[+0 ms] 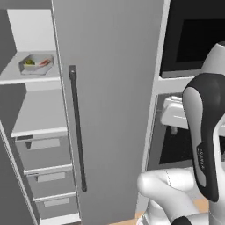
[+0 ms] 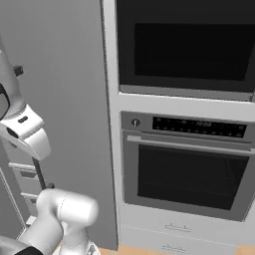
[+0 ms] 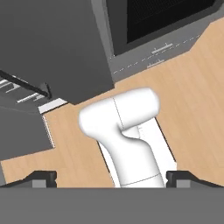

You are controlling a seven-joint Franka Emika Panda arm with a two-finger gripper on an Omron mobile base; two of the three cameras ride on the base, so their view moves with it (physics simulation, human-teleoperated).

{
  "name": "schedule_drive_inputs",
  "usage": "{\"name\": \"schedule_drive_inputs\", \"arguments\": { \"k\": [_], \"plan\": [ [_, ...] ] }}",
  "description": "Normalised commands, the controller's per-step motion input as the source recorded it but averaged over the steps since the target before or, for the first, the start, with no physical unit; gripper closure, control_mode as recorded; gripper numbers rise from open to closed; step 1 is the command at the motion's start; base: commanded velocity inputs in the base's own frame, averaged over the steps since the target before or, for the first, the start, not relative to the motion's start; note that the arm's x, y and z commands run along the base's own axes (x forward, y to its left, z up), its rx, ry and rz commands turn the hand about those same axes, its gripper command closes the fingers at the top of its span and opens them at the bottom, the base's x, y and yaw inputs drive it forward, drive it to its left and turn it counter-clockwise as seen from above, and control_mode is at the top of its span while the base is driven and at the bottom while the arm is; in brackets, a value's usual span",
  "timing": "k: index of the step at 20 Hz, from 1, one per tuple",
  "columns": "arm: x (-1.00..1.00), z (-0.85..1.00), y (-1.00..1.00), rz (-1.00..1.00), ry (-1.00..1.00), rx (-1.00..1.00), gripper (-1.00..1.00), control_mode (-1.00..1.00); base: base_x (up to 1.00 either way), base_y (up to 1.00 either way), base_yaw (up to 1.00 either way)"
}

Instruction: Take the meat container that has the fish and place it on the second highest rack of the freezer. Then take the vegetable container that has the lime and carrot and place it on the highest rack of the freezer.

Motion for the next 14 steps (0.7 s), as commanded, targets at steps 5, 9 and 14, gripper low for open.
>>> {"name": "schedule_drive_inputs", "arguments": {
  "k": [5, 9, 14],
  "plan": [
    [0.00, 0.00, 0.00, 0.00, 0.00, 0.00, -1.00, 1.00, 0.35, -1.00, 0.00],
    [0.00, 0.00, 0.00, 0.00, 0.00, 0.00, -1.00, 1.00, 0.39, -1.00, 0.00],
    [0.00, 0.00, 0.00, 0.00, 0.00, 0.00, -1.00, 1.00, 0.43, -1.00, 0.00]
  ]
}}
